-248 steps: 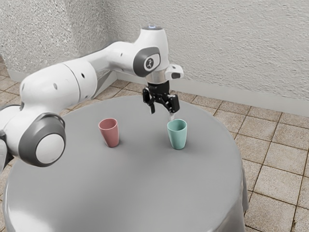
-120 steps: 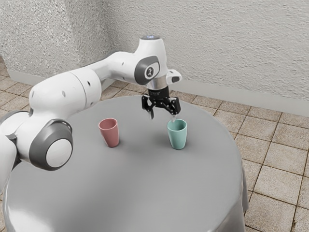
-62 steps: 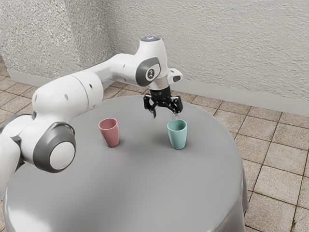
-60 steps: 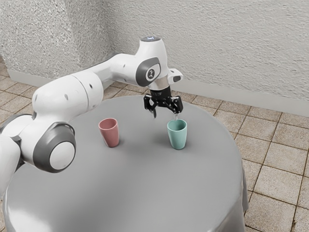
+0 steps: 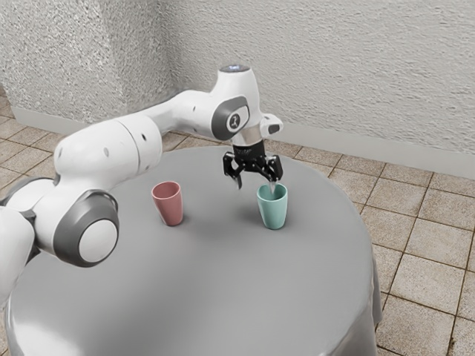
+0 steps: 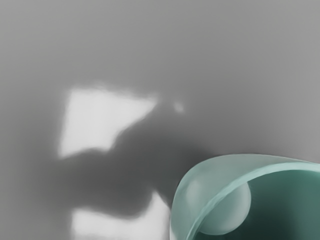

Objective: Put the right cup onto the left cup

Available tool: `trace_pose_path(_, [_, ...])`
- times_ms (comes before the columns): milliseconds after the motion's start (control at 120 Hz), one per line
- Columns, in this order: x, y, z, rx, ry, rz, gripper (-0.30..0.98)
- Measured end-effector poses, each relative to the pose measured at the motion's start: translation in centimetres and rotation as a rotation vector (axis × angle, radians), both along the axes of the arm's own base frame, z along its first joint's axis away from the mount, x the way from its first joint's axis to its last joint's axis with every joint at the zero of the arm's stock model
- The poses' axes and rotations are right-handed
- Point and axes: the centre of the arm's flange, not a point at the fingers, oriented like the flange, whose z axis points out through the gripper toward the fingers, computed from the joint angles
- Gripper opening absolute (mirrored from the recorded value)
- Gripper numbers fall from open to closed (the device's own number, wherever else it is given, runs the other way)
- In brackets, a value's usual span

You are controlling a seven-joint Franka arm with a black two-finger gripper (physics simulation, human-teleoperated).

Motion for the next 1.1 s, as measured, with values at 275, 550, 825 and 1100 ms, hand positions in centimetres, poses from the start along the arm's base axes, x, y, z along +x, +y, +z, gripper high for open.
trace_pose_path(275, [0.0, -0.1, -1.4, -0.001, 0.011, 0.002, 0.69])
trace_pose_path(550, [0.0, -0.2, -1.8, -0.004, 0.015, 0.002, 0.55])
trace_pose_path(825, [0.0, -0.3, -1.9, -0.004, 0.016, 0.003, 0.34])
trace_pose_path(1100, [0.0, -0.6, -1.7, -0.009, 0.010, 0.000, 0.17])
